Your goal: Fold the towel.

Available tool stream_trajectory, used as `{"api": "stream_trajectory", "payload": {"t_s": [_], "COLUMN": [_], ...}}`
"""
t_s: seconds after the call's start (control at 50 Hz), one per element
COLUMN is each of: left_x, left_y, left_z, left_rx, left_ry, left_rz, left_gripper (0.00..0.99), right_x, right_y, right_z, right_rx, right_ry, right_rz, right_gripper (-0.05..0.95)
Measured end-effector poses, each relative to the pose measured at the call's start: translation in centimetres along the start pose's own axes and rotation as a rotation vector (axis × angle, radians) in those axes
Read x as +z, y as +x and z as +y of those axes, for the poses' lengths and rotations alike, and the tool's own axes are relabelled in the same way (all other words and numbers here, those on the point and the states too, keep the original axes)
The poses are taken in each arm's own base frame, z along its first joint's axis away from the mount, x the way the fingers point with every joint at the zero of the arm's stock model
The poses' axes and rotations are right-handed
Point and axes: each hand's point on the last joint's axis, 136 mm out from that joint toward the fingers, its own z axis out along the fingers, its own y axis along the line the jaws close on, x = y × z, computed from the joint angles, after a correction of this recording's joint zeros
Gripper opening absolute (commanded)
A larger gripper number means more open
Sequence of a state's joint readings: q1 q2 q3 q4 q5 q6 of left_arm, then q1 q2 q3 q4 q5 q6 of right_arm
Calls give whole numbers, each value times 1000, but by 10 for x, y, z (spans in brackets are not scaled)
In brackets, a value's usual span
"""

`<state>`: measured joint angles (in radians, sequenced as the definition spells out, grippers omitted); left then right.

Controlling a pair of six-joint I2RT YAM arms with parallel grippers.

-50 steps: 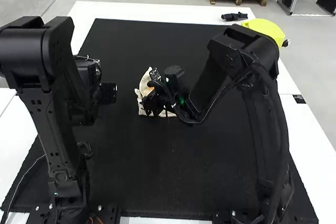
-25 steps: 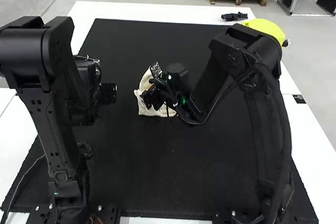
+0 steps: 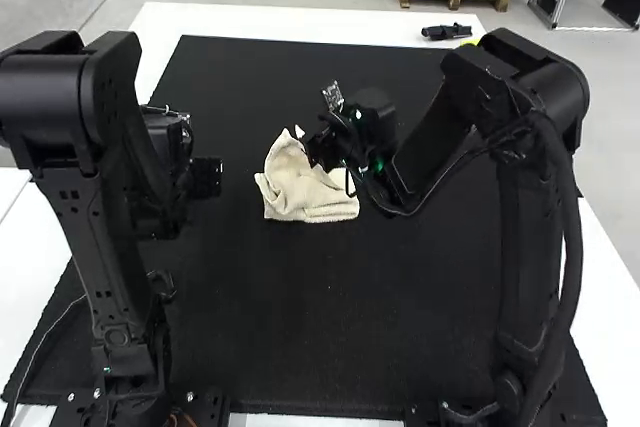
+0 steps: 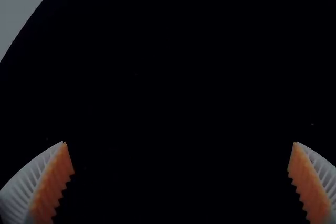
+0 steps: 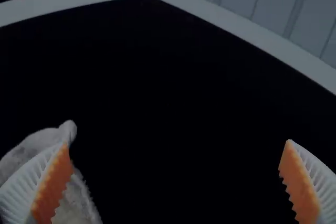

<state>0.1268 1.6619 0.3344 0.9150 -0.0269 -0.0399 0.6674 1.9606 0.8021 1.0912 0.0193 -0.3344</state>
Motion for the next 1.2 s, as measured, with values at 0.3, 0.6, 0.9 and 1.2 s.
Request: {"api": "stream_trajectory", "payload": {"t_s": [0.3, 0.6, 0.9, 1.2], "left_x": [0, 0, 0, 0], "left_y": [0, 0, 0, 0], "left_z": [1, 1, 1, 1], "left_rx": [-2, -2, -2, -2], "left_ry": [-4, -8, -8, -8], "left_rz": [1, 0, -1, -1], "left_gripper": [959, 959, 959, 959], "right_x": [5, 7, 12, 15], "right_y": [21, 36, 22, 43], "right_z": [20, 48, 43, 30], "right_rx": [-39, -149, -228, -329], "right_ry": [-28, -70, -40, -18], "right_rz": [27, 51, -9, 27], "right_gripper": [897, 897, 870, 874]}}
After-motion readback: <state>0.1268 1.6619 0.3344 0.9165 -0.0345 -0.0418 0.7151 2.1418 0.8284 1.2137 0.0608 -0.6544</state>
